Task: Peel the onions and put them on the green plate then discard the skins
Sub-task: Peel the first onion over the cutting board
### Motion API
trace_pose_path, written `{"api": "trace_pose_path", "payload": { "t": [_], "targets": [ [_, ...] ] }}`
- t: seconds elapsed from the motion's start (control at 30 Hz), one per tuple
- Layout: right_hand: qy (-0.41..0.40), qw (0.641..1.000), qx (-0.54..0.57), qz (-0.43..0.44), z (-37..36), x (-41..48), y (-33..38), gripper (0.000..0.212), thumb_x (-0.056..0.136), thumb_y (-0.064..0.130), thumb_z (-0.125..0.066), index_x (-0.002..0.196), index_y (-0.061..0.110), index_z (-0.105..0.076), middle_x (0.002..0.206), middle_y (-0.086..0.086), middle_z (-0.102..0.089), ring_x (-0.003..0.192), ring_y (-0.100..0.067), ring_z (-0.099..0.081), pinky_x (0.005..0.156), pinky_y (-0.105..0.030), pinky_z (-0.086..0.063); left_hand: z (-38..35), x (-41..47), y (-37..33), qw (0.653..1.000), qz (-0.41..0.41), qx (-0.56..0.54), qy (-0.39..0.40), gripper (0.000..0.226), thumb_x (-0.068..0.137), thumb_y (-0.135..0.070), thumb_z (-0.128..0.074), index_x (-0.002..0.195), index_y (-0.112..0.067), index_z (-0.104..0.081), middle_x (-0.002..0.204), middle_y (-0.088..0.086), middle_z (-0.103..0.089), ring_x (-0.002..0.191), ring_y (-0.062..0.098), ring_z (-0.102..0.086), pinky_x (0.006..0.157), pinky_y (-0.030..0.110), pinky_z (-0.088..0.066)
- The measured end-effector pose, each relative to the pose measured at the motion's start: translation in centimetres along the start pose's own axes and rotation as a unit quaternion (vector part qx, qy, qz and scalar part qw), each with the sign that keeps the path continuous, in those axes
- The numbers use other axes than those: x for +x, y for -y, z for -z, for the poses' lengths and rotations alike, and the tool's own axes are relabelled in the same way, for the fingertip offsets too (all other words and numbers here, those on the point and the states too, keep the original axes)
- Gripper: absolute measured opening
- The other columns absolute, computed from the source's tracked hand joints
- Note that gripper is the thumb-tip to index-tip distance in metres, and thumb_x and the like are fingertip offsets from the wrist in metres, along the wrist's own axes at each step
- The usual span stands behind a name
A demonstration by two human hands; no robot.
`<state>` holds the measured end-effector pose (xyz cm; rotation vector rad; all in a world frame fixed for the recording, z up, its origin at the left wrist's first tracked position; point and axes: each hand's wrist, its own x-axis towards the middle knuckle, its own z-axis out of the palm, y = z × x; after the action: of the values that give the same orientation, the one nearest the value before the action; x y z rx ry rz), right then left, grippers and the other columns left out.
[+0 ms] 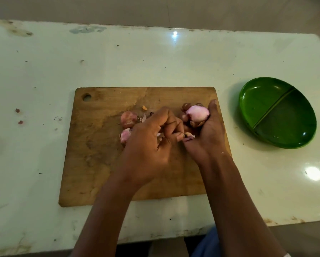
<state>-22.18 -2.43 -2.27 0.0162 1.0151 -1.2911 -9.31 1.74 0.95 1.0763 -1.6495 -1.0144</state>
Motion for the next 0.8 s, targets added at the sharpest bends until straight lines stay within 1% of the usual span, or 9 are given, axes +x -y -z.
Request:
{"api": "trace_pose_path", "payload": {
  "t": [0.07,0.17,0.23,0.33,0.47,0.57,0.63,0.7,0.8],
  "targets": [
    [0.022,0.999,0.042,0.0,0.4,0.2,0.8,0.054,0.095,0.058,-0.037,0.112,0.008,-0.046,0.076,-0.008,-0.056,0.053,-0.017,-0.052,0.051,-0.023,-0.041,0.5,0.0,0.0,1.0,0.01,-0.01,-0.01,0.035,0.08,0.008,-0.061,0.071,-0.016,-0.038,0.077,0.006,-0.059,0.078,0.013,-0.062,0.072,0.02,-0.052],
    [0.058,0.996,0.068,-0.009,0.5,0.1,1.0,0.052,0.097,0.056,-0.033,0.097,0.006,-0.05,0.078,-0.008,-0.056,0.053,-0.016,-0.055,0.051,-0.024,-0.042,0.9,0.1,0.7,0.997,0.026,0.039,-0.064,0.028,0.079,-0.001,-0.065,0.076,-0.024,-0.05,0.082,-0.004,-0.064,0.083,0.016,-0.065,0.076,0.04,-0.055],
    [0.083,0.994,0.06,-0.027,0.5,-0.1,0.6,0.056,0.096,0.057,-0.033,0.091,0.006,-0.054,0.079,-0.009,-0.058,0.058,-0.017,-0.057,0.053,-0.024,-0.045,0.8,0.0,1.0,0.99,0.041,0.095,-0.094,0.025,0.078,-0.004,-0.072,0.078,-0.024,-0.056,0.084,-0.008,-0.066,0.083,0.019,-0.065,0.073,0.048,-0.053],
    [0.127,0.99,0.036,-0.048,0.3,-0.4,0.4,0.051,0.093,0.053,-0.04,0.093,0.005,-0.055,0.081,-0.01,-0.059,0.066,-0.019,-0.059,0.06,-0.024,-0.049,0.8,-0.1,1.1,0.982,0.045,0.156,-0.101,0.024,0.074,-0.002,-0.077,0.08,-0.019,-0.061,0.082,-0.008,-0.065,0.081,0.021,-0.063,0.065,0.045,-0.053],
    [0.201,0.978,0.022,-0.056,0.2,-0.9,0.3,0.033,0.082,0.029,-0.058,0.102,0.005,-0.047,0.09,-0.013,-0.056,0.079,-0.023,-0.059,0.073,-0.03,-0.046,0.7,-0.1,1.1,0.973,0.016,0.204,-0.106,0.021,0.072,-0.009,-0.079,0.083,-0.017,-0.063,0.083,-0.01,-0.062,0.08,0.02,-0.062,0.064,0.033,-0.051],
    [0.254,0.965,0.019,-0.058,0.2,-0.9,-0.2,0.03,0.07,0.017,-0.073,0.092,0.004,-0.058,0.091,-0.015,-0.057,0.082,-0.025,-0.058,0.073,-0.033,-0.049,0.7,-0.1,0.9,0.971,-0.003,0.205,-0.121,0.024,0.074,-0.011,-0.078,0.094,-0.012,-0.064,0.094,-0.007,-0.06,0.085,0.016,-0.061,0.069,0.03,-0.054],
    [0.279,0.958,0.011,-0.073,0.2,-0.9,-0.3,0.031,0.068,0.019,-0.08,0.088,0.003,-0.062,0.092,-0.016,-0.059,0.086,-0.026,-0.058,0.072,-0.035,-0.052,0.9,0.1,0.9,0.969,-0.01,0.209,-0.134,0.034,0.074,-0.011,-0.078,0.105,-0.01,-0.063,0.104,-0.004,-0.06,0.09,0.015,-0.061,0.074,0.024,-0.053],
    [0.29,0.953,-0.016,-0.091,0.1,-0.9,-0.5,0.032,0.077,0.025,-0.073,0.096,0.004,-0.06,0.1,-0.018,-0.062,0.097,-0.028,-0.057,0.082,-0.037,-0.051,0.9,0.2,0.9,0.968,-0.024,0.21,-0.135,0.041,0.075,-0.012,-0.078,0.112,-0.009,-0.062,0.111,-0.007,-0.057,0.097,0.014,-0.061,0.079,0.021,-0.052],
    [0.292,0.949,-0.006,-0.122,0.2,-0.7,-0.9,0.046,0.077,0.029,-0.075,0.108,0.004,-0.052,0.111,-0.019,-0.056,0.11,-0.028,-0.048,0.105,-0.037,-0.032,0.8,0.1,0.8,0.962,-0.066,0.225,-0.138,0.034,0.077,-0.014,-0.071,0.109,-0.005,-0.064,0.106,-0.004,-0.061,0.096,0.014,-0.062,0.079,0.024,-0.052]
  ]
}}
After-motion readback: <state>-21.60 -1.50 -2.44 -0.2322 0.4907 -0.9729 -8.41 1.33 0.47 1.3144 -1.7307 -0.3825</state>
